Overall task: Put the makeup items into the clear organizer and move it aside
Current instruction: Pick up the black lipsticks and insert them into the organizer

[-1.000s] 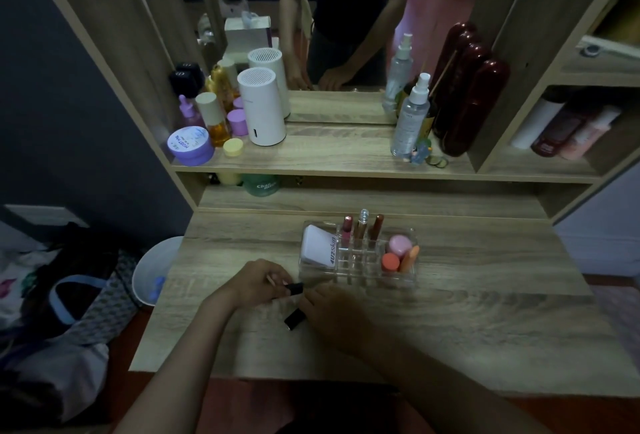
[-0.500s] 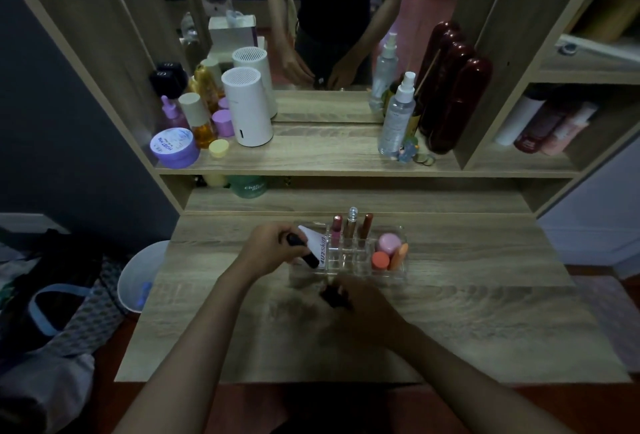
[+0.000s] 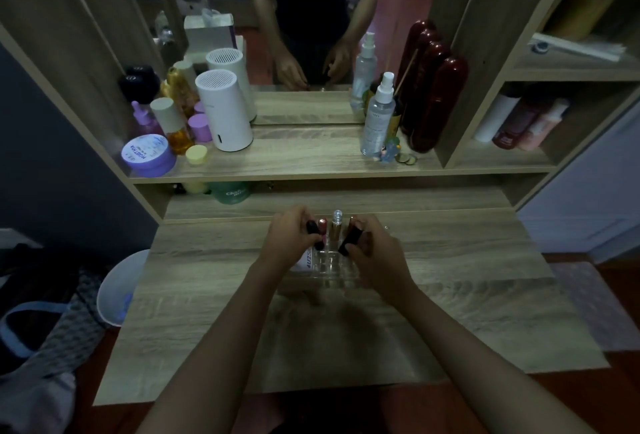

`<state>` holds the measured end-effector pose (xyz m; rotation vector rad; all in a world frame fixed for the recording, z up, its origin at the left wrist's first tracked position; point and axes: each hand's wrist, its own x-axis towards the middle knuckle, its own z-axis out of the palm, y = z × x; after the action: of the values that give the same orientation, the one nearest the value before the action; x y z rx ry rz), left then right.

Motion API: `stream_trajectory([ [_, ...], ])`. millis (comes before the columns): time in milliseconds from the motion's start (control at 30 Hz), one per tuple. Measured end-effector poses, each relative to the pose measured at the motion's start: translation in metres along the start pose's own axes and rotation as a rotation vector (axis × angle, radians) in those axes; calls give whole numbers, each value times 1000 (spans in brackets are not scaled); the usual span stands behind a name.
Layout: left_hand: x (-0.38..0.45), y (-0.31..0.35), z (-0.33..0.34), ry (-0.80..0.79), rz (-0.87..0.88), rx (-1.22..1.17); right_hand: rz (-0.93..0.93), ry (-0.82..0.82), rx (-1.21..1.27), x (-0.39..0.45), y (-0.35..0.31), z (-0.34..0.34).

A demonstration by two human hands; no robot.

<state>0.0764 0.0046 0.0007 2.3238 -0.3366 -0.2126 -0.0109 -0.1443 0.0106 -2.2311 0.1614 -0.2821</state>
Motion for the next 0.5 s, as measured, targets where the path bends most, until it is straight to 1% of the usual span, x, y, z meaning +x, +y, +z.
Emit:
stream_trajectory([
  [200,2,2,11,0,-7,44,-74,-38,-101,17,3,8],
  [367,2,2,15,2,5,75,-119,-50,-290,21,12,19],
  [500,1,0,17,3,24,96,-96,-89,-299,20,16,28],
])
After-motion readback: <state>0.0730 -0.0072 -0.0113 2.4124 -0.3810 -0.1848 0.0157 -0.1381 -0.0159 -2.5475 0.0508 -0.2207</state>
